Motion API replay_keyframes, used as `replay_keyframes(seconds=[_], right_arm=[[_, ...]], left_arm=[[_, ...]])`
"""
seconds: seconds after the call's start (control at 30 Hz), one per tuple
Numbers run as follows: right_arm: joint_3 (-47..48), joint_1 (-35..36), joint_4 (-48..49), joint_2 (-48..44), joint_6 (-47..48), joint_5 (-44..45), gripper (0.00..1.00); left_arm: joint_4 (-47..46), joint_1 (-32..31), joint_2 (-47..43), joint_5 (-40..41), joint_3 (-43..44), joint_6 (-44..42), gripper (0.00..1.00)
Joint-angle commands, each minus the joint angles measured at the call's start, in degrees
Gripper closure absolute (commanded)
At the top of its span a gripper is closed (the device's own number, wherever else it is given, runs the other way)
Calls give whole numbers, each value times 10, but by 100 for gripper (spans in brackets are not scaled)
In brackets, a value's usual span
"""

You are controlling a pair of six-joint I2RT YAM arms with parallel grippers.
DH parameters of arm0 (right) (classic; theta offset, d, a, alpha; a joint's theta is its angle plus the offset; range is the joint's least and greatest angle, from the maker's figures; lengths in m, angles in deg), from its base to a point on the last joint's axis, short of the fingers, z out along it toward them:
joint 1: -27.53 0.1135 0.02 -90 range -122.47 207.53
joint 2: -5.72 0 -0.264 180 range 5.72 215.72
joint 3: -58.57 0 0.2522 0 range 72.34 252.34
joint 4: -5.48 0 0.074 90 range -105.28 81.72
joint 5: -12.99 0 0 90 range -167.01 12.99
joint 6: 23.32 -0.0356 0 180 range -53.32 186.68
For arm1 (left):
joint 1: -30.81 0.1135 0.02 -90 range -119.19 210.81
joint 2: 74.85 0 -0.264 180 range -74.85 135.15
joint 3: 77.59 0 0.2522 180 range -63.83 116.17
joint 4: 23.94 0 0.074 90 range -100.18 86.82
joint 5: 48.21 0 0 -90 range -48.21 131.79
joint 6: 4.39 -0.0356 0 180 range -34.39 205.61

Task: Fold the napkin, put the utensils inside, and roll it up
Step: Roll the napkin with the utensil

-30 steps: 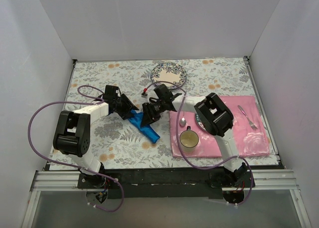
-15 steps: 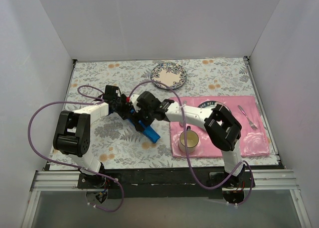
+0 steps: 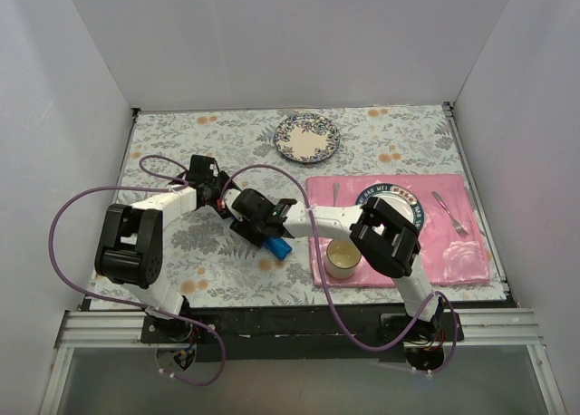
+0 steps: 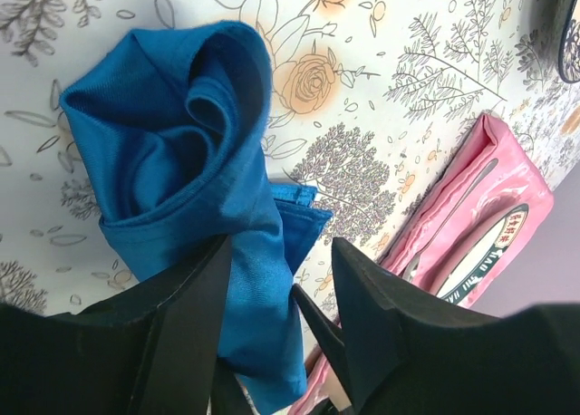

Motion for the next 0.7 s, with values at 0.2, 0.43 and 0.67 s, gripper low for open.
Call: replay_keyframes(seconds=[0.2, 0.43, 0.67], right_arm=[[-5, -29, 11, 11, -39, -57, 63], [-3, -100, 28, 16, -112, -272, 69], [3, -121, 38, 40, -125, -353, 70]], left_arm=[[103, 13, -131, 132, 52, -43, 43], [143, 22, -178, 154, 61, -55, 39], [149, 24, -184, 154, 58, -55, 34]])
